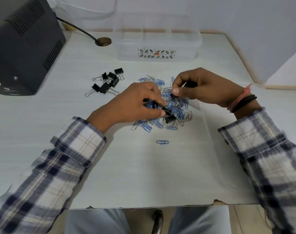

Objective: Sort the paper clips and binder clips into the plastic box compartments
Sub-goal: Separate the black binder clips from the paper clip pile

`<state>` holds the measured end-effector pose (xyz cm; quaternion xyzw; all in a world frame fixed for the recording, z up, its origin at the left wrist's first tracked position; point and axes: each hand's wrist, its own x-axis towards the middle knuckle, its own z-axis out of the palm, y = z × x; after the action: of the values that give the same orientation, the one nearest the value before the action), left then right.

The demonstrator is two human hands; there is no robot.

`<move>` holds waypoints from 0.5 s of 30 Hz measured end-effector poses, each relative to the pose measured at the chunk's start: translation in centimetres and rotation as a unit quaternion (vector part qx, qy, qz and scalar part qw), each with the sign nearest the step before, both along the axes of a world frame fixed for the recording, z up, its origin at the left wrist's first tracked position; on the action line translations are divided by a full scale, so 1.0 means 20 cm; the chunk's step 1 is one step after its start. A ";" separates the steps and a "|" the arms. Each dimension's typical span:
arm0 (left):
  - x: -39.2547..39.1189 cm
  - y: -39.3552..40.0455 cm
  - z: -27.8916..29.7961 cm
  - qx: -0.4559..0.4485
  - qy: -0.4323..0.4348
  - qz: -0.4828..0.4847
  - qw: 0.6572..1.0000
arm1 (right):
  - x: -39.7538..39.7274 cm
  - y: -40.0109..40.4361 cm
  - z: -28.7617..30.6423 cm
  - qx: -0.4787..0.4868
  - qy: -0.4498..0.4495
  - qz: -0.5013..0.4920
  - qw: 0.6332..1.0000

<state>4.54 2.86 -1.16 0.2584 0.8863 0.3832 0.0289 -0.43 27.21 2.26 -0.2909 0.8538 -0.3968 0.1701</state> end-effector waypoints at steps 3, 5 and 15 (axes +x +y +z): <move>-0.01 0.00 -0.01 0.013 -0.005 0.003 1.000 | 0.00 -0.01 0.00 -0.073 -0.050 -0.056 0.995; -0.01 -0.01 0.00 0.066 -0.032 0.021 0.997 | 0.00 -0.04 0.01 -0.180 -0.111 -0.106 0.972; -0.02 -0.10 0.15 0.592 -0.323 0.181 0.716 | 0.00 -0.11 0.02 -0.416 -0.499 -0.184 0.738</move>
<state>4.09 0.94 1.81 -0.0818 0.4447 0.8879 0.0843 -0.34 25.00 2.68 0.0696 0.4333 -0.8245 0.3571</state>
